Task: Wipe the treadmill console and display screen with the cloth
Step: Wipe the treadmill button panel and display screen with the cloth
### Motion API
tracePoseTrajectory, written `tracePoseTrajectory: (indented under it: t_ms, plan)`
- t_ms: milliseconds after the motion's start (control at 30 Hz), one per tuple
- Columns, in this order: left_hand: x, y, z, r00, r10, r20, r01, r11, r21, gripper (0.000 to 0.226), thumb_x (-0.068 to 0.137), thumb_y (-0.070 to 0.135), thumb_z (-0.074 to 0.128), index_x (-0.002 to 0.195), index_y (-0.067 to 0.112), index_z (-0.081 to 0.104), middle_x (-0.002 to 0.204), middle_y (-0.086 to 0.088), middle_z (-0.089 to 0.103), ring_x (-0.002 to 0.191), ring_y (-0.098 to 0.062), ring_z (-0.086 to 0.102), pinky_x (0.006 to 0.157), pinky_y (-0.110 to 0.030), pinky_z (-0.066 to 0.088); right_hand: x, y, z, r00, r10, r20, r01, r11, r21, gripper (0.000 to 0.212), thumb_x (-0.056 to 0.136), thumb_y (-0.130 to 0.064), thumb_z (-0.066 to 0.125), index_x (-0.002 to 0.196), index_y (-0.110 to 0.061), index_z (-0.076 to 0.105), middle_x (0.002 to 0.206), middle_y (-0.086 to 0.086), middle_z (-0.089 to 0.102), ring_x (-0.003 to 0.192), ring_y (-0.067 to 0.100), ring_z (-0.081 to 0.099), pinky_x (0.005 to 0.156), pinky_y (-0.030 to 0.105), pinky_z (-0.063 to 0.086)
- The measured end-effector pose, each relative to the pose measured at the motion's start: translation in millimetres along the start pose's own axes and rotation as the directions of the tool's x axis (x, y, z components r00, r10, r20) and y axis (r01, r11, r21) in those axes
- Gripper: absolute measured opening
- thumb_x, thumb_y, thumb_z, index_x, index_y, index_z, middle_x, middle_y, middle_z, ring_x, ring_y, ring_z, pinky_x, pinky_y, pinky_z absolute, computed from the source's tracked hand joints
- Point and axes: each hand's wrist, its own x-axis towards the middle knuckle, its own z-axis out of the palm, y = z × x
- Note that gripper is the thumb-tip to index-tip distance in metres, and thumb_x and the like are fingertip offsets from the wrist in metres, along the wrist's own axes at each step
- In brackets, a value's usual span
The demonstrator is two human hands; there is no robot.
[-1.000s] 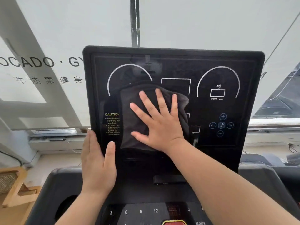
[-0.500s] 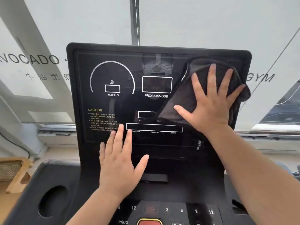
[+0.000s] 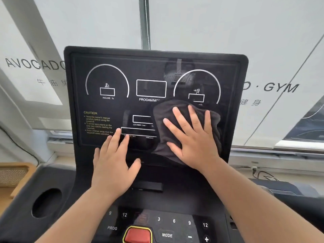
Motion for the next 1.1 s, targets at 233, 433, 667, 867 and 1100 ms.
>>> tracePoseTrajectory:
  t_ms: [233, 433, 667, 867, 1100]
  plan:
    - [-2.5, 22.4, -0.7, 0.994, 0.106, 0.016, -0.106, 0.994, 0.025, 0.084, 0.083, 0.059, 0.051, 0.158, 0.03, 0.026, 0.17, 0.005, 0.007, 0.155, -0.023, 0.014, 0.121, -0.056, 0.019, -4.8, 73.5, -19.1, 0.989, 0.145, -0.002, -0.145, 0.987, -0.074, 0.092, 0.081, -0.08, 0.056, 0.158, -0.035, 0.036, 0.171, 0.008, 0.02, 0.156, 0.046, 0.012, 0.12, 0.073, 0.001]
    - [-2.8, 27.8, 3.7, 0.995, 0.091, 0.051, -0.092, 0.996, 0.012, 0.086, 0.083, 0.067, 0.042, 0.159, 0.034, 0.02, 0.169, 0.012, -0.007, 0.156, -0.019, 0.003, 0.121, -0.057, 0.018, 86.4, 97.2, -49.3, 0.939, 0.343, -0.02, -0.344, 0.938, -0.04, 0.099, 0.085, -0.087, 0.038, 0.164, -0.034, 0.011, 0.173, 0.014, -0.003, 0.156, 0.049, -0.003, 0.12, 0.074, 0.0]
    - [-3.8, 24.9, 3.5, 0.995, 0.098, 0.008, -0.099, 0.994, 0.045, 0.077, 0.085, 0.058, 0.05, 0.155, 0.033, 0.032, 0.169, 0.01, 0.008, 0.154, -0.021, 0.017, 0.114, -0.061, 0.029, 43.9, 56.4, -30.0, 0.985, 0.167, 0.034, -0.164, 0.984, -0.072, 0.096, 0.086, -0.086, 0.039, 0.164, -0.035, 0.015, 0.174, 0.01, 0.002, 0.155, 0.051, -0.002, 0.116, 0.079, 0.0]
    - [-4.1, 24.6, 10.1, 0.994, 0.111, -0.011, -0.109, 0.991, 0.081, 0.079, 0.081, 0.051, 0.051, 0.154, 0.026, 0.036, 0.169, 0.003, 0.015, 0.152, -0.027, 0.023, 0.114, -0.063, 0.028, -60.9, 20.8, 7.5, 0.994, 0.06, 0.092, -0.056, 0.997, -0.043, 0.085, 0.085, -0.075, 0.056, 0.158, -0.036, 0.037, 0.17, 0.01, 0.024, 0.154, 0.049, 0.012, 0.118, 0.077, 0.006]
    - [-2.9, 21.1, 7.1, 0.992, 0.13, -0.005, -0.129, 0.989, 0.071, 0.078, 0.082, 0.051, 0.051, 0.154, 0.026, 0.036, 0.169, 0.002, 0.016, 0.151, -0.027, 0.024, 0.116, -0.061, 0.027, -26.8, 68.7, -12.5, 0.966, 0.257, 0.036, -0.256, 0.966, -0.022, 0.118, 0.071, -0.089, 0.053, 0.163, -0.021, 0.024, 0.168, 0.029, 0.006, 0.155, 0.051, 0.002, 0.124, 0.065, -0.005]
